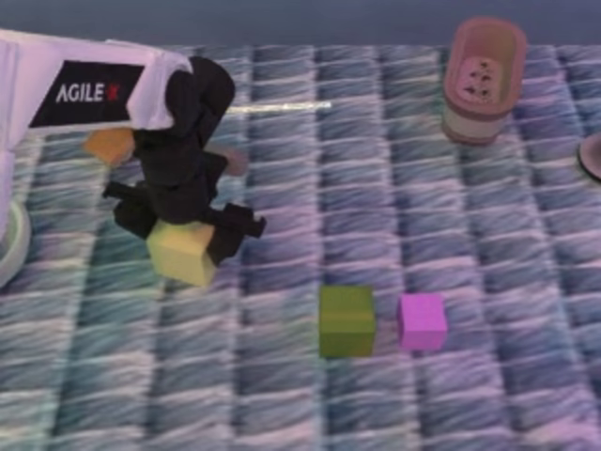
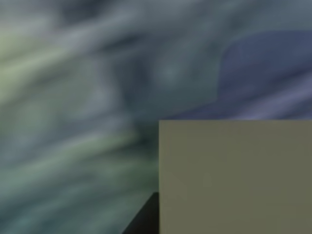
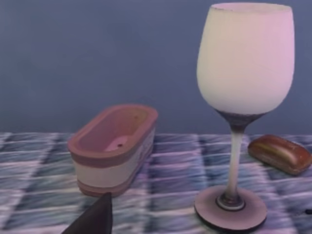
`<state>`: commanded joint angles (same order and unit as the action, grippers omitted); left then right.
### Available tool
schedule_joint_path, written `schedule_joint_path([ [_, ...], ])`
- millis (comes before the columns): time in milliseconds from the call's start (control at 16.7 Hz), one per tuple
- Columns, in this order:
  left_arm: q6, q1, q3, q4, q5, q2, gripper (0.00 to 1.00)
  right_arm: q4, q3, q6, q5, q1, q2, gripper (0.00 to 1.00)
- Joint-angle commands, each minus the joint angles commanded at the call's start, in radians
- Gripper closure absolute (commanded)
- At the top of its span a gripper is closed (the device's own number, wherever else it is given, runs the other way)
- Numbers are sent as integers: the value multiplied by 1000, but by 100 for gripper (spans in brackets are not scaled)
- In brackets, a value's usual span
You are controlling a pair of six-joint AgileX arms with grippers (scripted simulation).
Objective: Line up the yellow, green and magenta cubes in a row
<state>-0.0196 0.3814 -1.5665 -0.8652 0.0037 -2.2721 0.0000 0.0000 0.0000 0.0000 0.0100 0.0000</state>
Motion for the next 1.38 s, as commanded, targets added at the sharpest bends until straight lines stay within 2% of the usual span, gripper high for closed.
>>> schedule_joint_path([
  [120,0,0,0,0,0,0,98,0,0,0,0,0,0,0],
  [180,0,0,0,0,0,0,100,0,0,0,0,0,0,0],
  [720,1,-1,-5,-7,0,12,100,0,0,0,0,0,0,0],
  [1140,-1,-17,-126,-212,-1,89,100,0,0,0,0,0,0,0],
  [1380,-2,-20,-142,-236,-1,103,100,0,0,0,0,0,0,0],
])
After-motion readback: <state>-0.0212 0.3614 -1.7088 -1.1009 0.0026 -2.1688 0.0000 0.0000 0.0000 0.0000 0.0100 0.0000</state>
